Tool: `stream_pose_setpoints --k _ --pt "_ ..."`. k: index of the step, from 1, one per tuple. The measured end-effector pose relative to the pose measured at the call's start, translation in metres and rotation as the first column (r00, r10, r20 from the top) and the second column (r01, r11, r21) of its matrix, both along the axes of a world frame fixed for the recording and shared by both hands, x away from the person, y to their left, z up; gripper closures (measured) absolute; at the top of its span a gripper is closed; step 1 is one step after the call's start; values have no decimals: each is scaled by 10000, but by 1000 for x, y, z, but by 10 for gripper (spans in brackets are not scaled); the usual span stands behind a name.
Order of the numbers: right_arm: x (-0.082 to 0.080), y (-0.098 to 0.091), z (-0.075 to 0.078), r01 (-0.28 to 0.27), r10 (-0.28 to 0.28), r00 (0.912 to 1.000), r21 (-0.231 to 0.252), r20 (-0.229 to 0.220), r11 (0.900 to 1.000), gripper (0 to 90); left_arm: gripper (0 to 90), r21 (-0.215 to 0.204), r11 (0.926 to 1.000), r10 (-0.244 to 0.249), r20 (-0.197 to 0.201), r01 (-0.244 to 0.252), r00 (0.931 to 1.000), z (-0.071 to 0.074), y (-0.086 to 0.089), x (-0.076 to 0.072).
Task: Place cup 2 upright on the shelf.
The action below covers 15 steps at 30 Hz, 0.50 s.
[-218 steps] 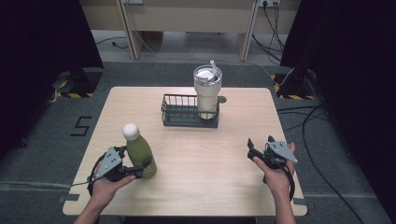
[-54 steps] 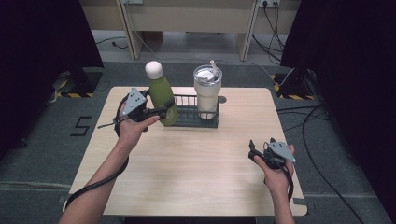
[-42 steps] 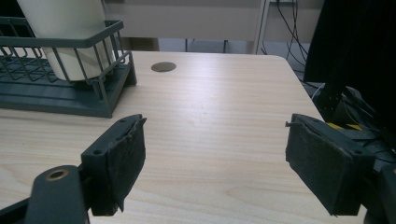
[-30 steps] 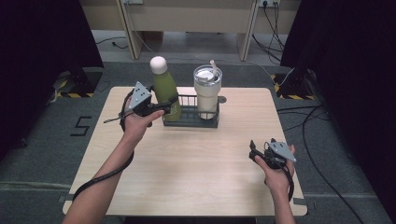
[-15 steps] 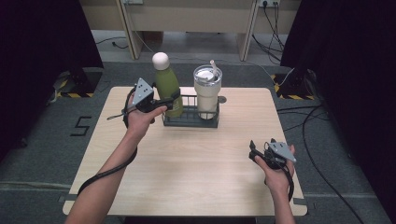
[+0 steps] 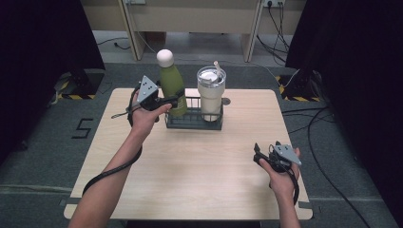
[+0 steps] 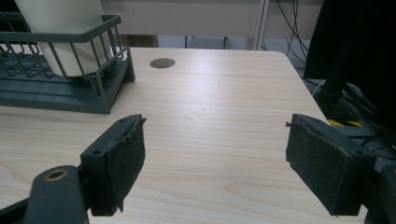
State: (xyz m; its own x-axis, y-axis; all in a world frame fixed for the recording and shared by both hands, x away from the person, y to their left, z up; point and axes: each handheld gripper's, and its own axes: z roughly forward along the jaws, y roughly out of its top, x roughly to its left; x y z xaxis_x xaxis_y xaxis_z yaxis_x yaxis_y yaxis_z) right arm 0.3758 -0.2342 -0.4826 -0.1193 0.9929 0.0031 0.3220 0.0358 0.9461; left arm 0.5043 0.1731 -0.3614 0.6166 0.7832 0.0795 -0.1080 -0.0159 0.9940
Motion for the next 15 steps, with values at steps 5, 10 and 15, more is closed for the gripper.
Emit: stream_pose_setpoints --k 5,10,15 --pt "0 -1 0 25 -25 10000 1 3 10000 199 206 -56 10000 -16 21 17 10000 0 -2 3" --pt "0 -1 -1 17 -17 10000 -1 -14 10000 199 206 -16 9999 123 83 -123 9999 1 -3 7" --pt "1 -1 -2 15 -15 10000 -5 -42 10000 199 206 -75 9998 157 -30 -157 9999 0 -4 10"
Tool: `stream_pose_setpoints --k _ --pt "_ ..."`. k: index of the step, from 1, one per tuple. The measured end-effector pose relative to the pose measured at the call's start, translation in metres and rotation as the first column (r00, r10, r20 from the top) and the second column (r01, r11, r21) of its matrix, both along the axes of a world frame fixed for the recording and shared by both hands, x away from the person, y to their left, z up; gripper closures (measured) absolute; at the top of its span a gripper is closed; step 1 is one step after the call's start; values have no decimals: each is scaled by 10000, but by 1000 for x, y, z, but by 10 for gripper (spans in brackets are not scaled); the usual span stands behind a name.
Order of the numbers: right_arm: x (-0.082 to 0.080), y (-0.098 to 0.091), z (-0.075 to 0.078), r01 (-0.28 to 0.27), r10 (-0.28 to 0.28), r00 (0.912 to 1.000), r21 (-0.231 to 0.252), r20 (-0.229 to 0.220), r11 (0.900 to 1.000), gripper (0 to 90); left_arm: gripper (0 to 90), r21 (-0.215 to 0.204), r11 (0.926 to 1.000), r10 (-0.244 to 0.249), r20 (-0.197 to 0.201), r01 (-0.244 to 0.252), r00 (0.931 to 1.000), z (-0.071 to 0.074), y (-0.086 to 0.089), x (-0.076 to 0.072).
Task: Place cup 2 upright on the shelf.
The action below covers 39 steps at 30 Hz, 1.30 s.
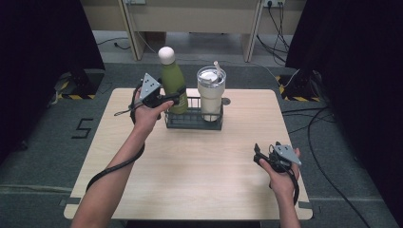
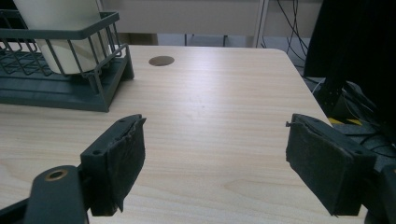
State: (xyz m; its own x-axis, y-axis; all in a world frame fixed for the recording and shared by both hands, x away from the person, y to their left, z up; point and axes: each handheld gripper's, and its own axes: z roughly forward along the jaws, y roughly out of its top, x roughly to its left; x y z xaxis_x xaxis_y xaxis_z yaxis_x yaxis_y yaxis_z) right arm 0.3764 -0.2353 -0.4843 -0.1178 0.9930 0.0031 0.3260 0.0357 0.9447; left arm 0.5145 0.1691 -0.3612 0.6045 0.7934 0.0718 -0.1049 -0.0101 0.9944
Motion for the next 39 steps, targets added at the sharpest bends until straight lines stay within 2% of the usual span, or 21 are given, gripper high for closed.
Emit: stream_pose_setpoints --k 7,8,23,27,29,34,39 --pt "0 0 0 -12 12 10000 -12 -15 10000 199 206 48 9999 98 92 -99 9999 1 -1 4" --pt "0 0 0 -12 12 10000 -4 -16 10000 199 206 -3 10000 24 -10 -24 10000 0 -2 4" --pt "0 -1 -1 2 -2 10000 14 -41 10000 199 206 29 9995 319 -172 -319 9993 -3 -3 19" --pt "0 -1 -1 8 -8 10000 31 -46 10000 199 206 148 9991 388 -173 -385 9991 -6 -3 24" --pt "1 -1 -1 -21 21 10000 6 -35 10000 199 206 83 9992 403 -331 -400 9986 -8 -4 27" --pt "0 -1 -1 17 -16 10000 42 -60 10000 199 206 99 9986 523 -434 -519 9977 -11 -4 33" --pt "1 -1 -2 -1 1 10000 51 -48 10000 199 206 247 9977 651 -576 -637 9962 -16 -3 39"
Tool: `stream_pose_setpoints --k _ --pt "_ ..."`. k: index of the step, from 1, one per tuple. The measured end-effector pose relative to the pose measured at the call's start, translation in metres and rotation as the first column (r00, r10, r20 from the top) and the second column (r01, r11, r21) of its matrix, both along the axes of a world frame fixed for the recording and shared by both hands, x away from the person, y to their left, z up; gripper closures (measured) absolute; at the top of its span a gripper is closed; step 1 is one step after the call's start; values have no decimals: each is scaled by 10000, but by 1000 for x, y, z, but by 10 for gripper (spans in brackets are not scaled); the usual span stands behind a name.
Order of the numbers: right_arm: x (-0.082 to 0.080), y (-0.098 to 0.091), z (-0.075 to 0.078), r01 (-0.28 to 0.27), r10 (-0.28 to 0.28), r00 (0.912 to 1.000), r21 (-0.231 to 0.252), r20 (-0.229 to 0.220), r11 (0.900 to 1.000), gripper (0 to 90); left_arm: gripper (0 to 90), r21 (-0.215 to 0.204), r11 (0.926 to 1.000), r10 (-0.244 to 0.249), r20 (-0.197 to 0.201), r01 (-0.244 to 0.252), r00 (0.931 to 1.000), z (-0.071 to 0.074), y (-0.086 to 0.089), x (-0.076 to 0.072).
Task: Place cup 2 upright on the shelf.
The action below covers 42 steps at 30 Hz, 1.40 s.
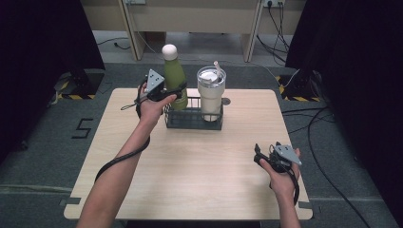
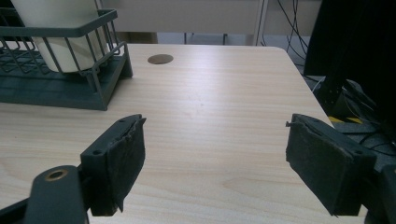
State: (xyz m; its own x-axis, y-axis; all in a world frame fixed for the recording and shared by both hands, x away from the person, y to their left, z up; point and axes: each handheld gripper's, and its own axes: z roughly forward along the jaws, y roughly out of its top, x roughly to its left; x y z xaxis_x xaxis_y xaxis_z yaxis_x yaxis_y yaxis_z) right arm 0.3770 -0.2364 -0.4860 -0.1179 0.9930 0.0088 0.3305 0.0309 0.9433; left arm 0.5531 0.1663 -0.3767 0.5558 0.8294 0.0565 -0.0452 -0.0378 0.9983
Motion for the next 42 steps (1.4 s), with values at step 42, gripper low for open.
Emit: stream_pose_setpoints --k 42 --pt "0 0 -3 -59 59 9999 -28 -96 10000 199 206 248 9995 221 -903 -200 9957 -40 -9 14"
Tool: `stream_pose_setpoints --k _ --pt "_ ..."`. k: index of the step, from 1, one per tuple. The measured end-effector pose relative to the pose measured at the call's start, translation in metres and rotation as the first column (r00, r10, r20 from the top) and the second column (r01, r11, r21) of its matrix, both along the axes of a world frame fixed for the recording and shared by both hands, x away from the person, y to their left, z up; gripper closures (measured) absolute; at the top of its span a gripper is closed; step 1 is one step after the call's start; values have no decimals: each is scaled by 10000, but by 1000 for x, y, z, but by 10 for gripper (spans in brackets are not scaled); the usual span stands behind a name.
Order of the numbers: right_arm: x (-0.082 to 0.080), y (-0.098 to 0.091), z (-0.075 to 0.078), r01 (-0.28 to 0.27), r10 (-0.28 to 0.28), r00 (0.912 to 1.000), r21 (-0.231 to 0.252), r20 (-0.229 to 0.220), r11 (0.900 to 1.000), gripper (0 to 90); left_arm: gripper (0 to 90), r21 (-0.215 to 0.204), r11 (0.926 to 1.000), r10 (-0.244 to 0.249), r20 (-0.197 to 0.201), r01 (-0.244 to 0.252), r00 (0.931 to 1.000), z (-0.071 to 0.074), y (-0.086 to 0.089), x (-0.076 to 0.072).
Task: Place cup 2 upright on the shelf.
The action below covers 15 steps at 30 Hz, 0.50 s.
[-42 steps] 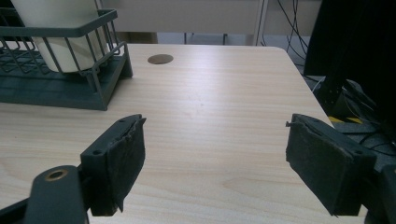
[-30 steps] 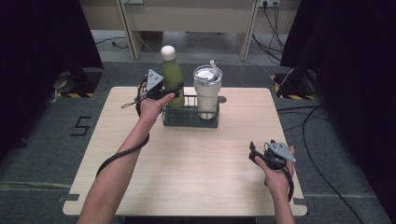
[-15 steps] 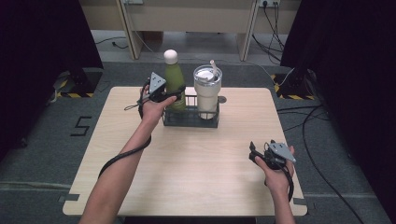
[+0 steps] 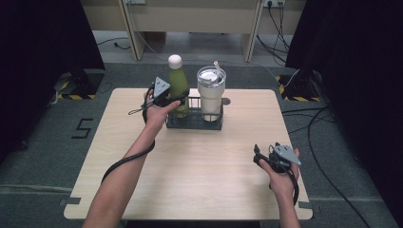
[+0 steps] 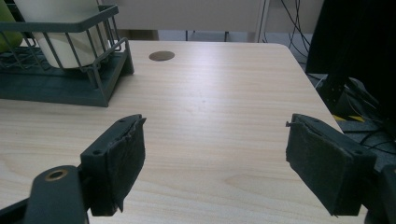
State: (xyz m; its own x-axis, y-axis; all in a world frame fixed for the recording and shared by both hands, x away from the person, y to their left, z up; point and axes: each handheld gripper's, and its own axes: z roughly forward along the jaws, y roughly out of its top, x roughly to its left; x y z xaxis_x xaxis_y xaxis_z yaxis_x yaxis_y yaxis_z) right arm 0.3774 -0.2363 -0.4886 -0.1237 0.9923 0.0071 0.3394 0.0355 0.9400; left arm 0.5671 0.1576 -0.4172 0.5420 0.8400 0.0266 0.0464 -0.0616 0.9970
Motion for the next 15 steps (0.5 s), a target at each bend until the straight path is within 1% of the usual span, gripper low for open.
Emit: stream_pose_setpoints --k 8,15 --pt "0 0 0 -1 1 10000 2 -23 10000 199 206 41 10000 41 -116 -40 9999 -5 1 1" --pt "0 1 0 -10 10 10000 -1 -31 10000 199 206 65 10000 16 -148 -16 9999 -6 0 2"
